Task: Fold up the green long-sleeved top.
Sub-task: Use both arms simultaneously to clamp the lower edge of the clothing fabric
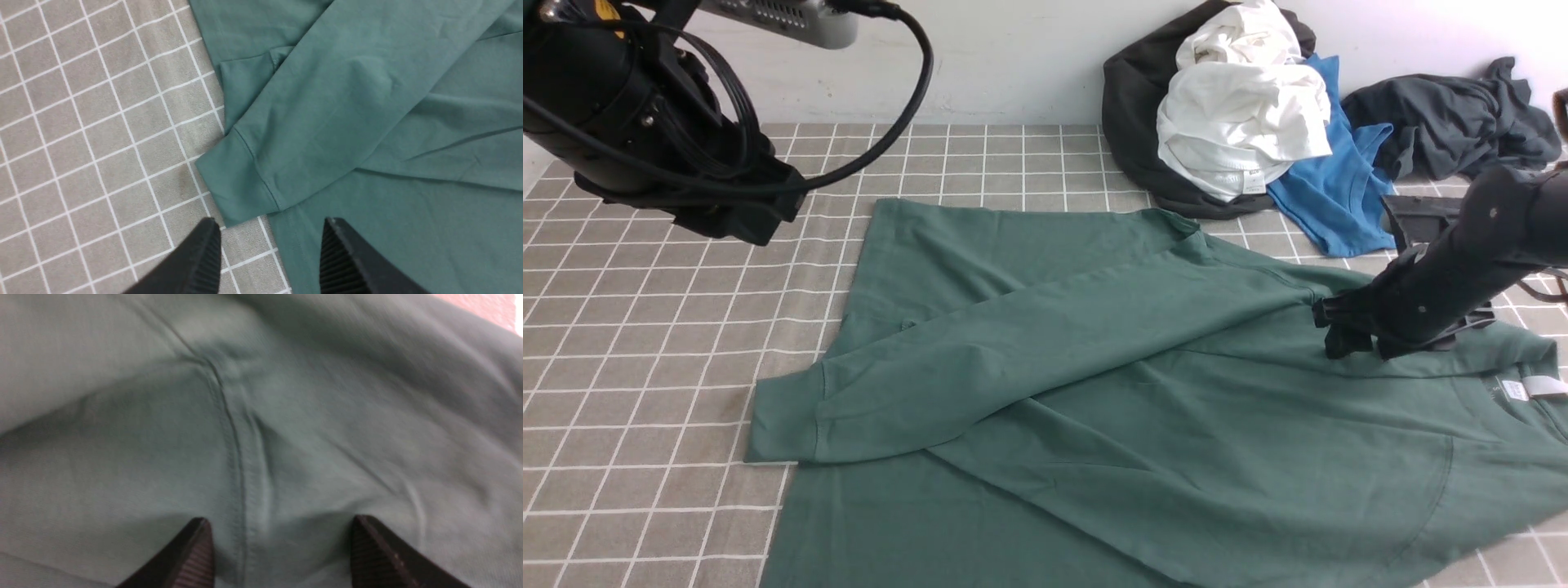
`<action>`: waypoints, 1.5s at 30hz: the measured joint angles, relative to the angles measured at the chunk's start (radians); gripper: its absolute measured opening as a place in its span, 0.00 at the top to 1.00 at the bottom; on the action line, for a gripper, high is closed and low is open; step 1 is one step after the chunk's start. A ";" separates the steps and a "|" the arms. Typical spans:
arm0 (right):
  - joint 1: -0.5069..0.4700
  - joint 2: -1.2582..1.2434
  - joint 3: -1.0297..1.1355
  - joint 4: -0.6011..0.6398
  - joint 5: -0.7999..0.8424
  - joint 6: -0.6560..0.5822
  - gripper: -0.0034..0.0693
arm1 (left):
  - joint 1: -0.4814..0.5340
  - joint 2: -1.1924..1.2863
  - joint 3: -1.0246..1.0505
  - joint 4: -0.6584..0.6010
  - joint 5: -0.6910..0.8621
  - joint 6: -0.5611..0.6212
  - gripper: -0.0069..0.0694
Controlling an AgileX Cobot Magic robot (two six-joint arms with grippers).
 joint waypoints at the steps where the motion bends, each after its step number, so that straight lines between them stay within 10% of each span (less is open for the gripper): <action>1: 0.000 0.005 -0.006 -0.005 0.002 -0.008 0.47 | 0.000 0.000 0.000 0.005 0.000 0.000 0.50; 7: 0.002 0.006 -0.007 -0.102 -0.001 -0.018 0.91 | 0.000 0.000 0.000 0.014 0.001 0.000 0.50; 20: -0.049 -0.006 -0.067 -0.341 0.066 -0.017 0.96 | 0.000 0.000 0.223 0.014 -0.082 0.001 0.50; 26: -0.054 -0.017 -0.075 -0.325 0.085 0.019 0.84 | -0.025 0.000 0.376 0.016 -0.240 0.029 0.50; 32: -0.033 -0.160 -0.075 -0.145 0.131 -0.040 0.46 | -0.168 0.000 0.558 0.021 -0.219 0.246 0.33; 45: 0.158 -0.356 -0.075 0.144 0.189 -0.306 0.39 | -0.285 0.052 0.830 0.175 -0.443 0.754 0.24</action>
